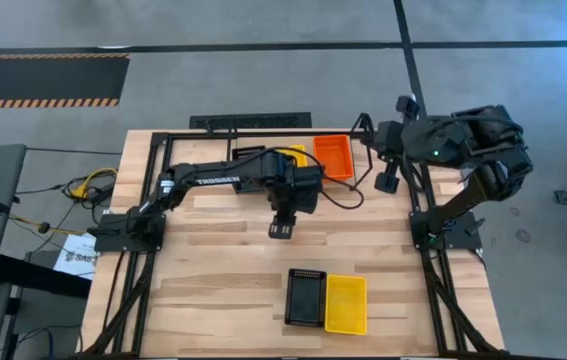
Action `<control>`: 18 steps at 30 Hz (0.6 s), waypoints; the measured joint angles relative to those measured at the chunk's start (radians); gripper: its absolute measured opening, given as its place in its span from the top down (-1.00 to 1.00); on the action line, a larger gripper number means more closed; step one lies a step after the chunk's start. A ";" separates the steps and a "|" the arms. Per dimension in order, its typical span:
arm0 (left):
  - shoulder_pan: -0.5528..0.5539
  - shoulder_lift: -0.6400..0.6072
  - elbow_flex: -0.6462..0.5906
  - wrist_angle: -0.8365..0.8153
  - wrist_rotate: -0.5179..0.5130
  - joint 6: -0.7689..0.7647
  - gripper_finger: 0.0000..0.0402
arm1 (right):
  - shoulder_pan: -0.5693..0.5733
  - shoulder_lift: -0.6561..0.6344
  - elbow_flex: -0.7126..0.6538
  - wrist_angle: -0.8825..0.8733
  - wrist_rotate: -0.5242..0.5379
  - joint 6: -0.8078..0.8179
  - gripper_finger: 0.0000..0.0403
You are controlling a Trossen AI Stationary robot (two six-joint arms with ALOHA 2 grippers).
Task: Stack baskets on shelf by color
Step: Stack the black bin on top of the other black bin on the shelf
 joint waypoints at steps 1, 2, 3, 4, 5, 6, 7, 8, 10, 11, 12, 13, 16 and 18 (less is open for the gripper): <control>-0.007 0.000 -0.001 0.024 0.000 -0.006 0.33 | -0.005 0.001 0.000 0.000 -0.001 0.000 0.98; -0.016 0.000 -0.006 0.045 0.000 -0.012 0.33 | -0.009 0.005 0.001 -0.001 -0.002 0.000 0.98; -0.026 0.000 -0.009 0.057 -0.001 -0.014 0.33 | -0.011 0.008 0.001 0.000 -0.002 0.000 0.98; -0.038 0.001 -0.014 0.069 -0.004 -0.019 0.33 | -0.012 0.011 0.000 0.000 -0.003 0.000 0.98; -0.051 0.001 -0.021 0.084 -0.011 -0.024 0.33 | -0.015 0.014 -0.001 0.000 -0.006 0.000 0.98; -0.065 0.001 -0.027 0.096 -0.023 -0.030 0.33 | -0.017 0.014 -0.001 0.000 -0.006 0.000 0.98; -0.078 0.001 -0.037 0.105 -0.039 -0.032 0.33 | -0.018 0.014 -0.001 0.000 -0.006 0.000 0.97; -0.093 0.001 -0.050 0.112 -0.052 -0.037 0.33 | -0.021 0.013 0.000 0.000 -0.006 0.000 0.97; -0.121 0.001 -0.091 0.144 -0.061 -0.043 0.33 | -0.023 0.013 0.000 0.017 -0.006 0.007 0.97; -0.136 0.002 -0.112 0.156 -0.060 -0.049 0.33 | -0.024 0.013 0.000 0.032 -0.006 0.015 0.98; -0.152 0.002 -0.128 0.155 -0.060 -0.056 0.33 | -0.024 0.011 0.000 0.051 -0.006 0.025 0.98; -0.169 0.002 -0.147 0.158 -0.060 -0.062 0.33 | -0.023 0.007 0.000 0.078 -0.006 0.034 0.98; -0.216 0.002 -0.224 0.219 -0.059 -0.087 0.33 | -0.007 -0.021 0.000 0.174 -0.006 0.052 0.98; -0.247 0.003 -0.266 0.268 -0.059 -0.092 0.33 | 0.006 -0.037 0.002 0.240 -0.006 0.054 0.98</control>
